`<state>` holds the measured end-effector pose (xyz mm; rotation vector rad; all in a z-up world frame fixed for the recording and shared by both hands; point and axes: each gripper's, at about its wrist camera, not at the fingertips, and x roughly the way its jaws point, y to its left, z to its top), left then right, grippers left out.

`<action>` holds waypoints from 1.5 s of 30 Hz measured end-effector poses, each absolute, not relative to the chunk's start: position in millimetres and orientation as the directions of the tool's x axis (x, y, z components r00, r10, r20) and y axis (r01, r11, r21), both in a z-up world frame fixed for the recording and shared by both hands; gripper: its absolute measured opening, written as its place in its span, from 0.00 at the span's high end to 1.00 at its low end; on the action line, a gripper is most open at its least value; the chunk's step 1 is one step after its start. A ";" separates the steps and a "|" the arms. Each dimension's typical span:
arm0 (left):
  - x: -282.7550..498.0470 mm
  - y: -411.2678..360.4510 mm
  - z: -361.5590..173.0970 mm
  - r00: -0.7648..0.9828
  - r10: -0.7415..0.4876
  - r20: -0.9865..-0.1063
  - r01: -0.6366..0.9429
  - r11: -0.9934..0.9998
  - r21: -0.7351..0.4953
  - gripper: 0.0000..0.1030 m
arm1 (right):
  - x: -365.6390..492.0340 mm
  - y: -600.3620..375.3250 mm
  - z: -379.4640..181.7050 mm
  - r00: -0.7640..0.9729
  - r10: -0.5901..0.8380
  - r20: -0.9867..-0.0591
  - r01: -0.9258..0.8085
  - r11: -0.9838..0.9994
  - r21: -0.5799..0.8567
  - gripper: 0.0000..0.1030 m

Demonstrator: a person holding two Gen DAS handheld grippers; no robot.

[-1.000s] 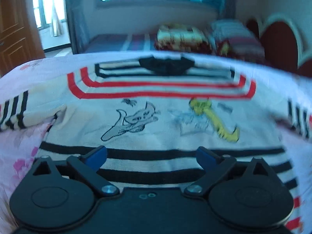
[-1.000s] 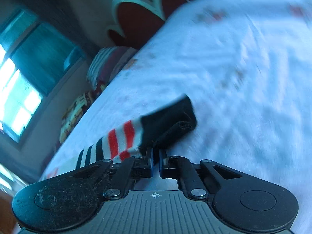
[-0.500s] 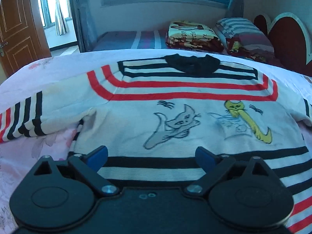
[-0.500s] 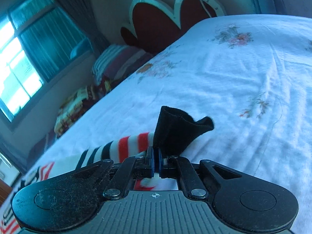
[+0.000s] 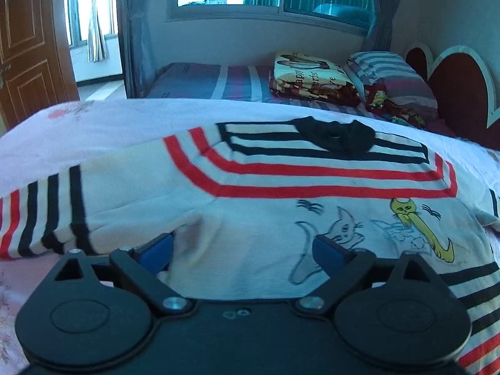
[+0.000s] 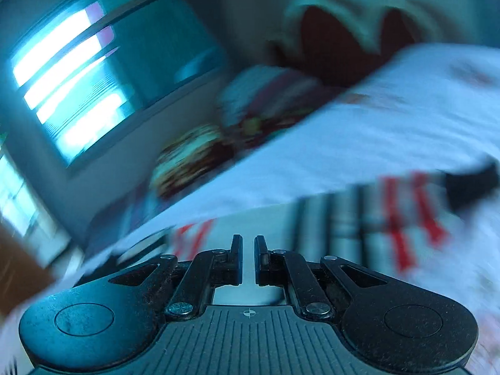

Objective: Fold small clothes
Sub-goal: 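Lift the cuff with the right tool and fold the sleeve across the sweater body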

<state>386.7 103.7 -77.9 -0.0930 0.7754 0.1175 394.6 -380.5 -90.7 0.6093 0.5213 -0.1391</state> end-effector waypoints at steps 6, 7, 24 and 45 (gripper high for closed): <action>377.7 118.8 -88.5 0.688 0.084 -0.721 -0.186 0.981 -0.063 0.08 | 350.5 -472.2 -106.1 0.838 -0.212 -0.503 0.515 0.609 0.603 0.30; 377.0 117.3 -90.4 0.682 0.082 -0.726 -0.187 0.980 -0.065 0.08 | 348.1 -483.1 -108.1 0.835 -0.210 -0.509 0.523 0.591 0.614 0.47; 385.8 40.6 -80.2 0.694 0.049 -0.718 -0.125 0.991 -0.053 0.07 | 377.0 -537.0 -144.1 0.822 0.028 -0.569 0.474 0.520 0.710 0.60; 369.5 61.5 -78.2 0.681 0.039 -0.731 -0.118 0.991 -0.057 0.06 | 438.2 -345.9 -72.4 0.847 0.198 -0.493 -0.068 0.961 0.269 0.94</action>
